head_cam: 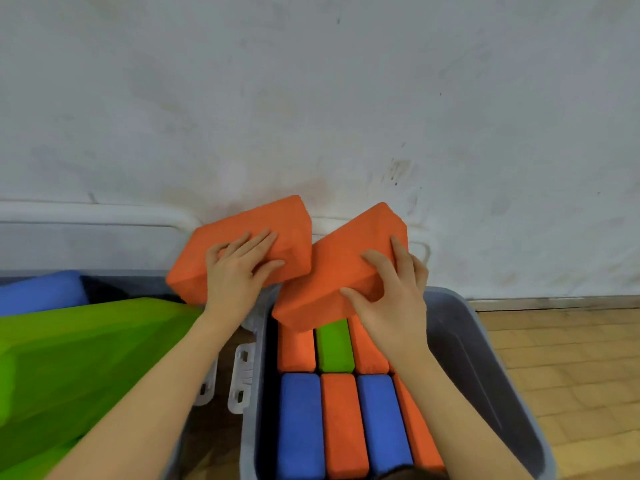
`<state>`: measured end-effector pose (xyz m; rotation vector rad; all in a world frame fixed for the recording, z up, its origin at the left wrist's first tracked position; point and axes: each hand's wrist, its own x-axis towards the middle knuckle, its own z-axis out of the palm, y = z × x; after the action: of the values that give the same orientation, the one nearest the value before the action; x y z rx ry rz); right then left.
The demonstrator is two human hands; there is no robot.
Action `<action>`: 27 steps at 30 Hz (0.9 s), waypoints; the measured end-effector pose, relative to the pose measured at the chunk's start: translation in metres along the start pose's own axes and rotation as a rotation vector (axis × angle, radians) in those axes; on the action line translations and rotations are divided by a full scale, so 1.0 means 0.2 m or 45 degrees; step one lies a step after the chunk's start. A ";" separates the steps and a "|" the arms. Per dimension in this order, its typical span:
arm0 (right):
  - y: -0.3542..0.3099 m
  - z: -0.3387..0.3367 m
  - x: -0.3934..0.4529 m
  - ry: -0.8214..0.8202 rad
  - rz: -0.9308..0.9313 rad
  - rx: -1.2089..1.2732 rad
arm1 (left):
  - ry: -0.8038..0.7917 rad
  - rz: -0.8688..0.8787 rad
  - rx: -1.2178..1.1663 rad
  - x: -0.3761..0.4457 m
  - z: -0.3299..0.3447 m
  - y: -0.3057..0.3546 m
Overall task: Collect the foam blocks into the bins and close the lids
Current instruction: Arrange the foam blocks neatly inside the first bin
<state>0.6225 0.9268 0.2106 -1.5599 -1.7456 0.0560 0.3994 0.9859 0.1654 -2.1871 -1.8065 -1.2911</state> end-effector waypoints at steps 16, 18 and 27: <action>0.10 -0.16 -0.06 -0.009 -0.021 -0.099 | -0.164 -0.333 -0.804 -0.23 0.03 0.47; 0.15 -0.13 -0.11 -0.126 -0.046 -0.126 | -0.300 -0.179 -0.676 -0.28 0.04 0.43; 0.17 -0.07 -0.12 -0.377 -0.023 -0.048 | -0.675 0.047 -0.321 -0.15 -0.07 0.36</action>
<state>0.6565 0.9090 0.1907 -1.6273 -1.9979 0.2580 0.4510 0.9320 0.1891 -2.9080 -1.8139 -1.0463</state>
